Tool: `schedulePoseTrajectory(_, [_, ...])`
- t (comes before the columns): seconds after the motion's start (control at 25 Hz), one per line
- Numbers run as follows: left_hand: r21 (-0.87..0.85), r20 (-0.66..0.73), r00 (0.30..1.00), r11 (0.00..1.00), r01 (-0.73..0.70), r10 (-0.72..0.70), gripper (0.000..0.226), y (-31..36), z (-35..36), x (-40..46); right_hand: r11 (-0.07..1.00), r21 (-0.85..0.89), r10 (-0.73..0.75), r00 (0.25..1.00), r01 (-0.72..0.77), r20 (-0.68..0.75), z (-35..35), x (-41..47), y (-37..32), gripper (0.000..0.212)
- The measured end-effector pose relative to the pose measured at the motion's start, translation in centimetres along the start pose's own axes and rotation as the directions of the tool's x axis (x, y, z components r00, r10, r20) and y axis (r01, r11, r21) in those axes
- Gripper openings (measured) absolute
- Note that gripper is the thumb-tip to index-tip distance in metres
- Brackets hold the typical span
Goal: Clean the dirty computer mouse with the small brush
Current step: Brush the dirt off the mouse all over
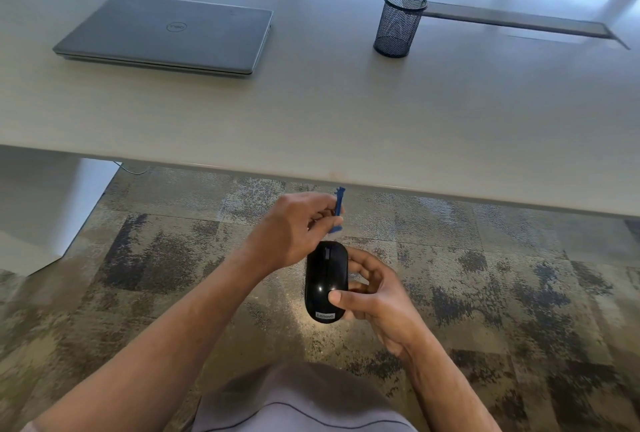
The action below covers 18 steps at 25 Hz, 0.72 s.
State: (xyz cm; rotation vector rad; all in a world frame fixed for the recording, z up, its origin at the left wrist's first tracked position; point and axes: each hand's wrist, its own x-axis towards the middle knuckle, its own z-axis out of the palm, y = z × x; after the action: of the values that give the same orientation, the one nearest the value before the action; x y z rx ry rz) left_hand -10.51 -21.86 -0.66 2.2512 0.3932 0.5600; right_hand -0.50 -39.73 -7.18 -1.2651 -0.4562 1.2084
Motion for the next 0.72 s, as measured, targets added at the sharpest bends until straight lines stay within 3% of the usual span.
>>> schedulePoseTrajectory(0.08, [0.007, -0.045, 0.999, 1.000, 0.018, -0.018, 0.014, 0.2, 0.0, 0.3, 1.000, 0.001, -0.002, 1.000, 0.002, -0.005, 0.0, 0.0, 0.1, 0.079])
schedulePoseTrajectory(0.16, [-0.112, -0.047, 0.998, 0.993, 0.038, -0.044, 0.013, 0.5, -0.1, 0.4, 1.000, 0.007, -0.001, 1.000, 0.001, -0.013, -0.1, 0.1, 0.0, 0.077])
schedulePoseTrajectory(0.28, [-0.285, 0.160, 0.986, 0.954, 0.092, -0.048, 0.010, 1.4, -0.1, 0.4, 1.000, 0.010, 0.006, 1.000, -0.006, -0.015, -0.3, 0.2, -0.1, 0.072])
schedulePoseTrajectory(0.4, [-0.122, 0.281, 0.957, 0.986, 0.115, -0.077, 0.012, 1.4, 0.4, 0.5, 1.000, 0.012, 0.008, 1.000, -0.008, -0.010, 0.0, 0.2, -0.3, 0.068])
schedulePoseTrajectory(0.72, [0.059, 0.180, 0.968, 0.984, 0.169, -0.177, 0.004, -0.2, 0.5, 1.5, 1.000, -0.025, 0.003, 1.000, -0.004, -0.010, 0.5, -0.2, 0.3, 0.076])
